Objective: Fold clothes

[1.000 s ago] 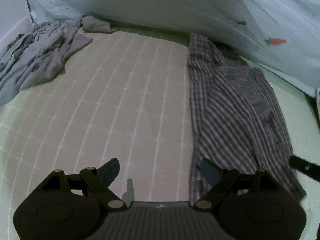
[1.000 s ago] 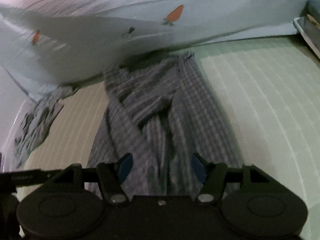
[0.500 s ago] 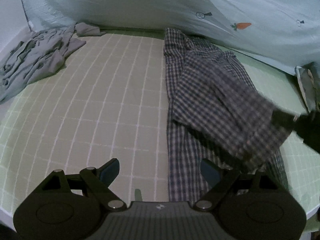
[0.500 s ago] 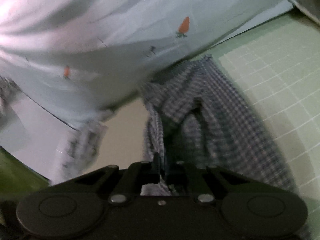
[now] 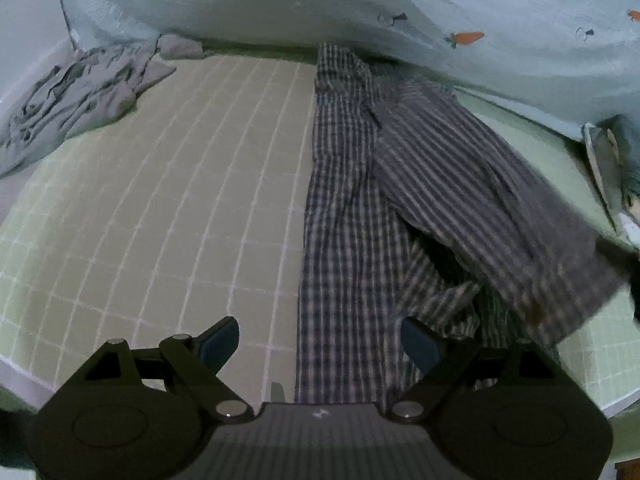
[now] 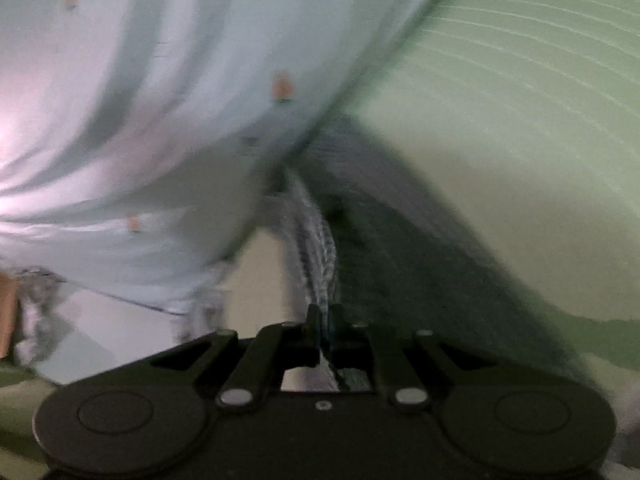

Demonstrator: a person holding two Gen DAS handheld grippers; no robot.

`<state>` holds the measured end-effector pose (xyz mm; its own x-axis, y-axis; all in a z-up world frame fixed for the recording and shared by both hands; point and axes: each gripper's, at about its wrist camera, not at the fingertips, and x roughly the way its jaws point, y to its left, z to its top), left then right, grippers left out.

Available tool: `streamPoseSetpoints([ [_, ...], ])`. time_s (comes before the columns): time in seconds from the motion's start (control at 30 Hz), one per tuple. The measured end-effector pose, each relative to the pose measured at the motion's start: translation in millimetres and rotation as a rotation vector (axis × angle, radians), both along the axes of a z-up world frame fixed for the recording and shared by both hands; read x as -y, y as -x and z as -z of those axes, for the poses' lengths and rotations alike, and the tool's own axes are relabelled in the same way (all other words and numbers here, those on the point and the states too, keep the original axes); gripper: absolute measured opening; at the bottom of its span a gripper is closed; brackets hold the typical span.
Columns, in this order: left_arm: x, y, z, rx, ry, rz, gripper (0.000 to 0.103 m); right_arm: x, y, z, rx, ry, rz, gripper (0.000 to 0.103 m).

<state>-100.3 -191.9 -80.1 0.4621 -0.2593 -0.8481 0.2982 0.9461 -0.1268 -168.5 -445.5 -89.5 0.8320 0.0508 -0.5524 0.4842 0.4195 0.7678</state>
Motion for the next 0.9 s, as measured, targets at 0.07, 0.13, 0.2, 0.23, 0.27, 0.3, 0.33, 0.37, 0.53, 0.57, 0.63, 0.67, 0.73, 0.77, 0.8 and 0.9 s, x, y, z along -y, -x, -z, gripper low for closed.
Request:
streamPoseSetpoints([
  [0.07,0.6,6.3,5.5,-0.014,-0.012,-0.001,0.088,1.9,11.6,17.2,-0.066,-0.012,0.021,0.004],
  [0.13,1.0,10.9,13.2,-0.033,-0.030,0.001,0.088,0.9,15.6,31.3,-0.129,0.000,0.013,0.004],
  [0.2,1.7,15.0,21.6,-0.053,-0.049,0.004,0.088,-1.3,14.6,42.7,-0.190,0.037,-0.010,0.004],
  [0.23,2.5,16.8,26.0,-0.062,-0.059,0.008,0.088,-2.6,12.9,47.4,-0.216,0.060,-0.024,0.004],
  [0.27,3.4,18.3,30.2,-0.069,-0.068,0.011,0.088,-3.9,10.3,51.3,-0.235,0.081,-0.039,0.004],
  [0.3,4.5,19.6,34.3,-0.076,-0.077,0.015,0.088,-4.7,8.0,54.9,-0.252,0.103,-0.054,0.005],
  [0.33,5.8,20.7,38.5,-0.083,-0.086,0.017,0.088,-5.3,6.8,57.6,-0.266,0.127,-0.070,0.005],
  [0.37,6.5,21.4,42.5,-0.090,-0.093,0.020,0.088,-5.8,5.8,59.0,-0.277,0.156,-0.088,0.005],
  [0.53,8.3,27.6,56.5,-0.114,-0.102,0.025,0.088,-17.9,-2.8,59.8,-0.328,0.326,-0.167,0.014],
  [0.57,8.5,29.4,58.3,-0.116,-0.102,0.025,0.088,-21.9,-3.9,58.8,-0.339,0.366,-0.179,0.020],
  [0.63,8.6,35.1,62.5,-0.121,-0.104,0.025,0.088,-29.7,-2.1,56.7,-0.362,0.447,-0.204,0.035],
  [0.67,8.3,36.9,63.8,-0.123,-0.104,0.025,0.088,-30.6,3.1,56.8,-0.371,0.476,-0.212,0.042],
  [0.73,7.7,40.1,64.6,-0.116,-0.106,0.026,0.088,-34.0,11.3,57.1,-0.384,0.523,-0.230,0.055],
  [0.77,7.6,41.4,64.6,-0.114,-0.108,0.028,0.088,-35.8,14.8,57.7,-0.391,0.539,-0.238,0.062],
  [0.8,7.6,42.5,64.7,-0.114,-0.110,0.030,0.088,-38.0,17.0,58.8,-0.400,0.543,-0.242,0.068],
  [0.9,11.3,48.4,64.1,-0.116,-0.108,0.026,0.088,-44.3,24.2,61.6,-0.415,0.554,-0.258,0.075],
])
